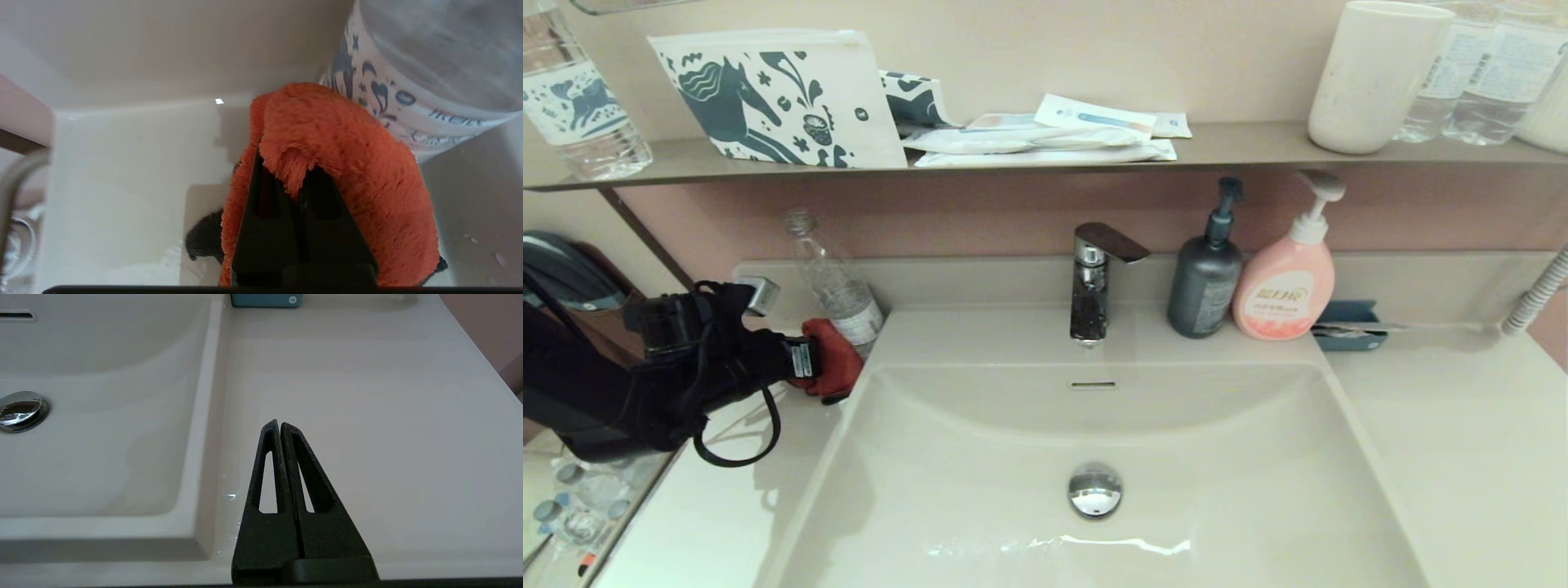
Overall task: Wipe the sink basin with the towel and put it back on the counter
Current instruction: Wipe the sink
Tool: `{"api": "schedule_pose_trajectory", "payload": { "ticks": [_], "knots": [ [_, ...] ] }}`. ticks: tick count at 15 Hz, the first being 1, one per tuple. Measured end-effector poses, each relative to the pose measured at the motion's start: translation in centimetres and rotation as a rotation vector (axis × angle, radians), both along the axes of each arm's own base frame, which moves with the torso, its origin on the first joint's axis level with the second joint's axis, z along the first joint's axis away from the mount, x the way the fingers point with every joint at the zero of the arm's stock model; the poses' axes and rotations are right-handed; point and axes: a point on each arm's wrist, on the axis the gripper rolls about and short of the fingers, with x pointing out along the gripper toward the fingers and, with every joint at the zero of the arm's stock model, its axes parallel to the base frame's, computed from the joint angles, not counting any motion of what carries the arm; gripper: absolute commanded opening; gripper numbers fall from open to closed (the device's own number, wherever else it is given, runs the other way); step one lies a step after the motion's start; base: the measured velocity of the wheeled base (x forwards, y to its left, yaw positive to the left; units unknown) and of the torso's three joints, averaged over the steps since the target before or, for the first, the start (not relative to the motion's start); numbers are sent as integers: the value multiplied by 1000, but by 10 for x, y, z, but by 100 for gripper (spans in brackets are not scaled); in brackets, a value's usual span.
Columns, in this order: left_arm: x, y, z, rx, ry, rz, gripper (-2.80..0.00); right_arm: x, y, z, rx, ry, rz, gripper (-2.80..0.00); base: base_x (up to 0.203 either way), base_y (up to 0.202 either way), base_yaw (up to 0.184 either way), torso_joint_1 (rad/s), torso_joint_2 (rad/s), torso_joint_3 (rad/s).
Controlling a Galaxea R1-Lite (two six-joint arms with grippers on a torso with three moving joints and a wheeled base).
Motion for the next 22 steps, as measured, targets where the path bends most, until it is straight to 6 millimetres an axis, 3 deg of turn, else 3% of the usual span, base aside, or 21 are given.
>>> {"api": "schedule_pose_trajectory", "payload": {
  "ticks": [4,11,17,22],
  "knots": [
    [-1,-2,-2,-10,100,-15,-280,0,0,0,0,0,0,-280,0,0,0,0,0,0],
    [-23,9,-2,49,250,-24,-280,0,0,0,0,0,0,-280,0,0,0,0,0,0],
    [-54,13,-3,86,317,-23,-280,0,0,0,0,0,0,-280,0,0,0,0,0,0],
    [-94,11,-7,91,384,-16,-280,0,0,0,0,0,0,-280,0,0,0,0,0,0]
  ]
}}
